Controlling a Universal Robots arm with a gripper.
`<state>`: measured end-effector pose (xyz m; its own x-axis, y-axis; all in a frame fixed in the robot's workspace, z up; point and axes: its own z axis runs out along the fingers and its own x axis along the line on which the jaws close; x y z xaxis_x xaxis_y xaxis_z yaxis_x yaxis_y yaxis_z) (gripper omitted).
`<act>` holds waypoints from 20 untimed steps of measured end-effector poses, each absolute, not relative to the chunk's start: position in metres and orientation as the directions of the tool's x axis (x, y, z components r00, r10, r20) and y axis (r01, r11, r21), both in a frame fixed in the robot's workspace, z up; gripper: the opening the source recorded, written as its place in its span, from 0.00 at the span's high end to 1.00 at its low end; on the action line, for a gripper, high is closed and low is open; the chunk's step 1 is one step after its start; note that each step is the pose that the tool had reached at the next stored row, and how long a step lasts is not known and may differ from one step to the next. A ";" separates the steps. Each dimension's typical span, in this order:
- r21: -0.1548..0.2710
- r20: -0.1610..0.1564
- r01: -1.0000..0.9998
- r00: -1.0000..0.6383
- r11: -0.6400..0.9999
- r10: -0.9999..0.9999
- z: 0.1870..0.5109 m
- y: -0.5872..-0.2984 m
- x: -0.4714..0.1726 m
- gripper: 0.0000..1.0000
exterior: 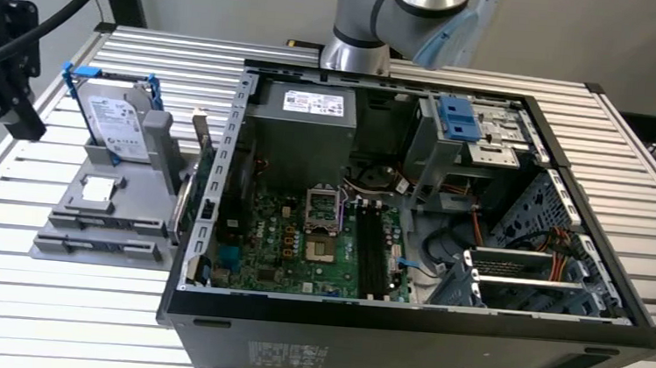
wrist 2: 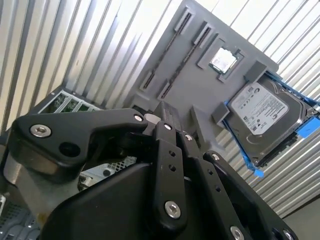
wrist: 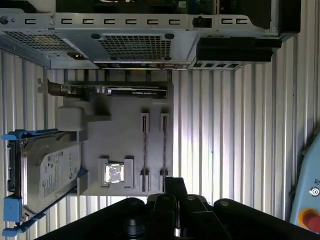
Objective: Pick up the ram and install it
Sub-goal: 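Pick up the ram and move it above insertion slot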
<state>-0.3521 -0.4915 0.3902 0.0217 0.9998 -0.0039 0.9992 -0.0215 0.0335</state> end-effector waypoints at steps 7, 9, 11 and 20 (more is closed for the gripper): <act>0.024 0.017 0.999 0.029 -0.029 0.999 0.390 -0.491 -0.352 1.00; 0.024 0.017 0.999 0.029 -0.029 0.999 0.390 -0.490 -0.352 1.00; 0.024 0.017 0.999 0.029 -0.029 0.999 0.389 -0.490 -0.352 1.00; 0.024 0.018 0.999 0.029 -0.029 0.999 0.386 -0.485 -0.350 1.00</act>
